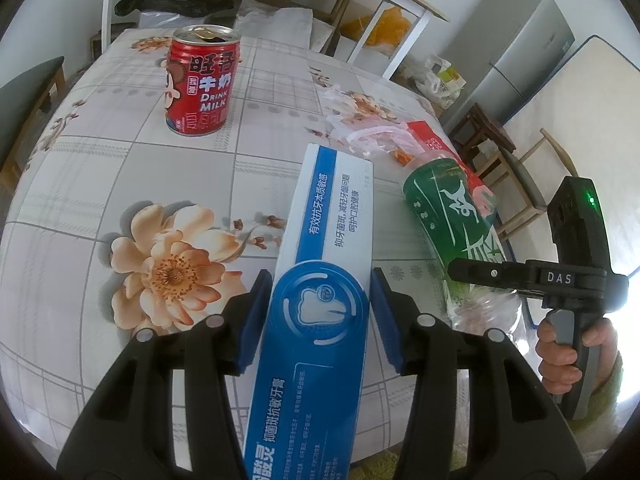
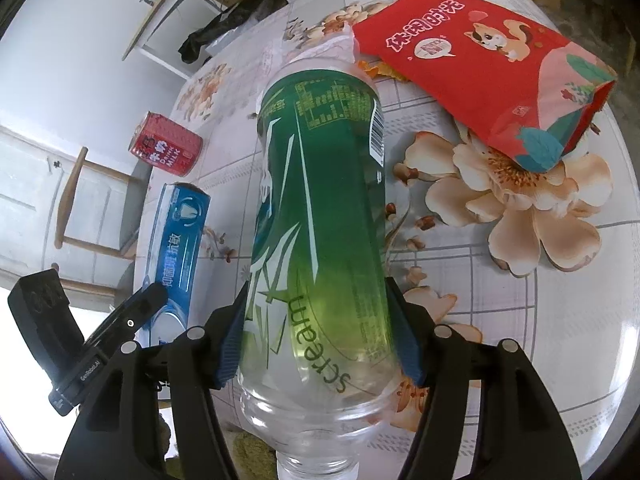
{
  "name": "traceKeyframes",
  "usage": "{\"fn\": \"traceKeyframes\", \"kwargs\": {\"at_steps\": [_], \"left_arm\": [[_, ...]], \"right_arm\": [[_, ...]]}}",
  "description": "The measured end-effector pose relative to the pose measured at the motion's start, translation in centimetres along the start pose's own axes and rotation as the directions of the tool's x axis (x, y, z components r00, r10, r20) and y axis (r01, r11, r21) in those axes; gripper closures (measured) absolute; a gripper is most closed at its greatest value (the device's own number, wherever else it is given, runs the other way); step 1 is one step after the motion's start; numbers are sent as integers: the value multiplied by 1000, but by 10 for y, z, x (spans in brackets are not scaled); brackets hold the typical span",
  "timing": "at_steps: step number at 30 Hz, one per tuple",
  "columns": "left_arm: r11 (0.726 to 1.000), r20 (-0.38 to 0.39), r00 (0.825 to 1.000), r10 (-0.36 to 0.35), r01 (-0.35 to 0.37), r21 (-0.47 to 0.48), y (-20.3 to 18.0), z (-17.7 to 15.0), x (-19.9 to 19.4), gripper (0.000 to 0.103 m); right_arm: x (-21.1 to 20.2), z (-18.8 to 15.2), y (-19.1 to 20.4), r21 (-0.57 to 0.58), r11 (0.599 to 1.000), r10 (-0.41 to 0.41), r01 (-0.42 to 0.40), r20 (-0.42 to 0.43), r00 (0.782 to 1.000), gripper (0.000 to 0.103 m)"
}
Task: Collect trash
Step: 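Grasp the blue toothpaste box with the left gripper and lift it, then carry box and bottle over the blue wastebasket and open both grippers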
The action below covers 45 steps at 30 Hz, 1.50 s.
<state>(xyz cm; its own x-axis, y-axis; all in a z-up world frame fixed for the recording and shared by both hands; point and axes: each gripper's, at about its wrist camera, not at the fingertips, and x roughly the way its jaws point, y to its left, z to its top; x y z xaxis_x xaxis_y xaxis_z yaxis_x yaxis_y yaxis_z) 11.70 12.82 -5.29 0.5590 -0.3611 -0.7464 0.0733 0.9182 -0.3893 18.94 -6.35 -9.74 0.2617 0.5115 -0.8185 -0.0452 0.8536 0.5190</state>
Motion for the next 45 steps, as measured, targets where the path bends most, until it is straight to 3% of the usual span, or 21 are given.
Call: {"fn": "traceKeyframes", "kwargs": {"at_steps": [16,24,28,33,36,40,41,45], "left_arm": [[999,31,999,-23,22,28,-18,9,-17,56],[991,44,995,-92,87,103,-65,26,-27,56],[970,37,985,-171,162,183,-112,38,-27,56],[915,-47,949,-311,313,256,-182,52,-6,56],[871,-138,916,-378,402,281,-232,54,19,56],[829,-267,872,-409,478,292,-291,42,58,55],[816,-316,854,-413,501,288,-310,37,75,55],[795,-434,817,-379,528,299,-366,16,126,55]], "right_arm": [[-43,-11,-18,38,989,141,-144,75,987,43],[-88,-26,-52,61,969,226,-241,185,956,43],[-137,-42,-89,110,961,210,-255,313,926,43],[-202,-82,-158,241,942,96,-234,474,875,43],[-227,-110,-200,335,913,21,-231,530,848,42],[-249,-159,-264,490,836,-94,-245,568,817,42],[-247,-168,-276,521,815,-110,-253,568,816,42],[-234,-197,-329,622,714,-122,-321,562,818,42]]}}
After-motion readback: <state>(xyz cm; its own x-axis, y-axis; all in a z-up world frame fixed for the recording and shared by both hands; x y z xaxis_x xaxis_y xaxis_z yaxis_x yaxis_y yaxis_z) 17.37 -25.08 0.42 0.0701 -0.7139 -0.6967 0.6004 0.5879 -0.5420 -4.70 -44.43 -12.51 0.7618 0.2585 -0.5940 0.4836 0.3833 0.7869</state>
